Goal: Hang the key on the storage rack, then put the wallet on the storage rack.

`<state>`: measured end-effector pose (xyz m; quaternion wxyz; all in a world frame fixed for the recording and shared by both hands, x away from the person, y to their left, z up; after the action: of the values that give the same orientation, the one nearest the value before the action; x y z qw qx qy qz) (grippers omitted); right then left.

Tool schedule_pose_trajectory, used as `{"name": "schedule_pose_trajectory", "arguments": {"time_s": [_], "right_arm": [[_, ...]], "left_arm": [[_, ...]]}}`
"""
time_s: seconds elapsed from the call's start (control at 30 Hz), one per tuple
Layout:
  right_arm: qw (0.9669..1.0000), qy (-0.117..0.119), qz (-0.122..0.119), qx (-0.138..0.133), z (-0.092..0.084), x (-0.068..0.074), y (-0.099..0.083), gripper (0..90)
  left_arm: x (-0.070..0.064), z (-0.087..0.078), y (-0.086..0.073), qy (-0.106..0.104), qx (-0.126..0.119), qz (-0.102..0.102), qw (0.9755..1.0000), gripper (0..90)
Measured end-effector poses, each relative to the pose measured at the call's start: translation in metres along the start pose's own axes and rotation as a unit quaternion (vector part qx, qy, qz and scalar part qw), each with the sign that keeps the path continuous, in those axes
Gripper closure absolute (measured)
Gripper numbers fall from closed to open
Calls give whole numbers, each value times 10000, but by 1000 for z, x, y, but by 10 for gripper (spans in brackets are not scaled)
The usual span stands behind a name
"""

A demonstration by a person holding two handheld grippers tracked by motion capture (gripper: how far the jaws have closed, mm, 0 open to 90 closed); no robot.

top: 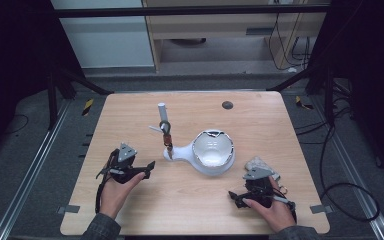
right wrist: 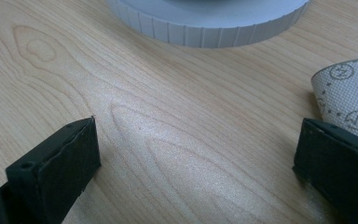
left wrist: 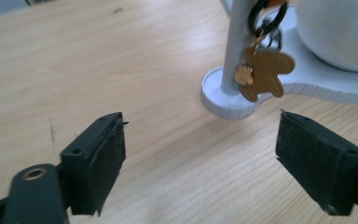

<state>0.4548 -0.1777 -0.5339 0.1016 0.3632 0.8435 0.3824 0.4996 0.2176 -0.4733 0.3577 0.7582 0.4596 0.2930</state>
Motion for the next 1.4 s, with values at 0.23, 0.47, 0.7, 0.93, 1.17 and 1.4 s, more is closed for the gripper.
{"name": "schedule_pose_trajectory", "arguments": {"time_s": [0.23, 0.47, 0.7, 0.93, 1.17, 1.4], "right_arm": [[10000, 13, -16, -8, -1, 0, -1, 5], [9999, 52, 101, -28, -24, 0, 4, 66], [9986, -225, 129, 465, -55, -10, 14, 82], [9947, -438, 404, 835, -77, -40, 16, 137], [9872, -438, 631, 1396, -79, -64, 27, 127], [9762, -334, 657, 2038, -64, -75, 35, 136]], "left_arm": [[6, 14, -28, -274, 181, -199, 9993, 103], [2, 23, -39, -320, 489, 84, 9983, 80], [2, 28, -44, -259, 660, -12, 9975, 74], [2, 30, -46, -96, 705, 106, 9974, 60], [4, 31, -48, -35, 702, 136, 9974, 38], [4, 30, -48, -55, 712, 162, 9973, 31]]}}
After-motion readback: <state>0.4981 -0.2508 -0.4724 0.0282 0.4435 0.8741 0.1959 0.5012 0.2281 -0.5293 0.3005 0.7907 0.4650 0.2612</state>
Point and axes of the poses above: each handheld gripper's, and its own axes: z roughly forward along the jaws, y roughly out of its top, x roughly to its left, the point moved 3 cm from there along z, roughly forward along the jaws, and after that the axes turned 9 degrees about y, right-handed, at the moved point
